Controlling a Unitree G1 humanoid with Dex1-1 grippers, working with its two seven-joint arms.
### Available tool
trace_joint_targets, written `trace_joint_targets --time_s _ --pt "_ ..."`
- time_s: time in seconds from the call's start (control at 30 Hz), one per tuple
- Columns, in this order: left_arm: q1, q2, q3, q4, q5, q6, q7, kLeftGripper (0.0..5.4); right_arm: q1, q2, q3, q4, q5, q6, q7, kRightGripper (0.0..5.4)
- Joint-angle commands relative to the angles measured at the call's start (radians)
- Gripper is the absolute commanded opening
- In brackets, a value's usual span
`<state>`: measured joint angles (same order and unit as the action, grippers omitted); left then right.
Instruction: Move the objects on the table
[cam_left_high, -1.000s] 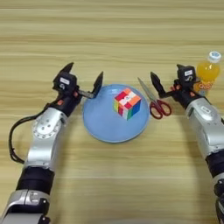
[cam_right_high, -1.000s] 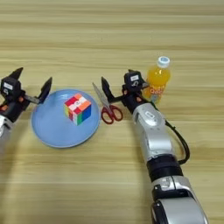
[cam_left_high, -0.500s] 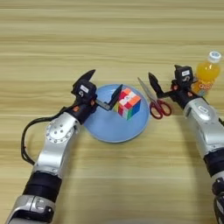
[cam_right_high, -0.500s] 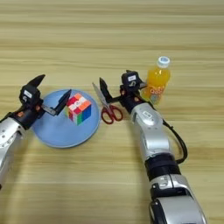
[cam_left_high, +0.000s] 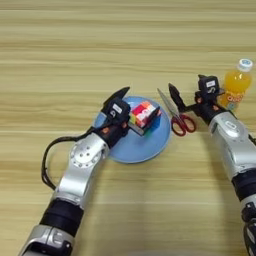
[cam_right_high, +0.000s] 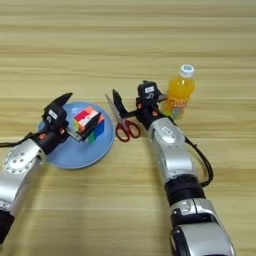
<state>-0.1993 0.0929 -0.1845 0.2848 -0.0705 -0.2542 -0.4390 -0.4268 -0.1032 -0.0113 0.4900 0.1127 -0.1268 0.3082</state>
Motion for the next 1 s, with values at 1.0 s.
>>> trace_joint_targets --time_s 1.0 --pt "-0.015 0.027 -0.050 0.162 0.095 0.050 -0.015 5.40 -0.020 0.024 0.007 -0.002 -0.020 -0.006 -0.015 5.37"
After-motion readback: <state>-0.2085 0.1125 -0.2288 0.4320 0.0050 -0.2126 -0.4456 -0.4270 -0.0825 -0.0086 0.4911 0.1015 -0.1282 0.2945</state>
